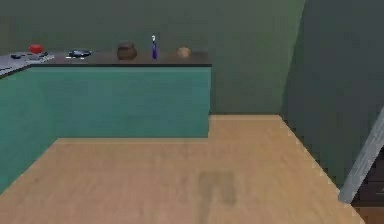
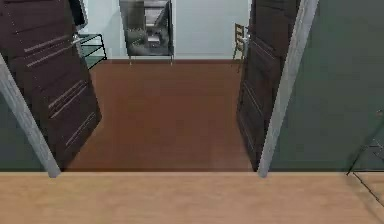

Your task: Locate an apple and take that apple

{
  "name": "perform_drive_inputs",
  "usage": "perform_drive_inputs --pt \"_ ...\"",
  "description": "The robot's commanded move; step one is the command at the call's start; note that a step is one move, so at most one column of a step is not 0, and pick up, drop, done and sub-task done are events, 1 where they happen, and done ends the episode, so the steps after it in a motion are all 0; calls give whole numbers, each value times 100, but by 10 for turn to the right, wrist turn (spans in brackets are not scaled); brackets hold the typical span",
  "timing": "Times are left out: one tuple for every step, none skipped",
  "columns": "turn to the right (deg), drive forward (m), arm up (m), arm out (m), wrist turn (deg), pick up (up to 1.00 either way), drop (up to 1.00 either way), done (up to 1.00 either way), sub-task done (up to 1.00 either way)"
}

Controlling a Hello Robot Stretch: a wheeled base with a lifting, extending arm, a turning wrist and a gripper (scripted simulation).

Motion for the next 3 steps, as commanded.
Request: perform_drive_inputs --pt "-450 0 0 0 0 0 0 0 0" --pt "-300 0 0 0 0 0 0 0 0" --pt "0 20 0 0 0 0 0 0 0"
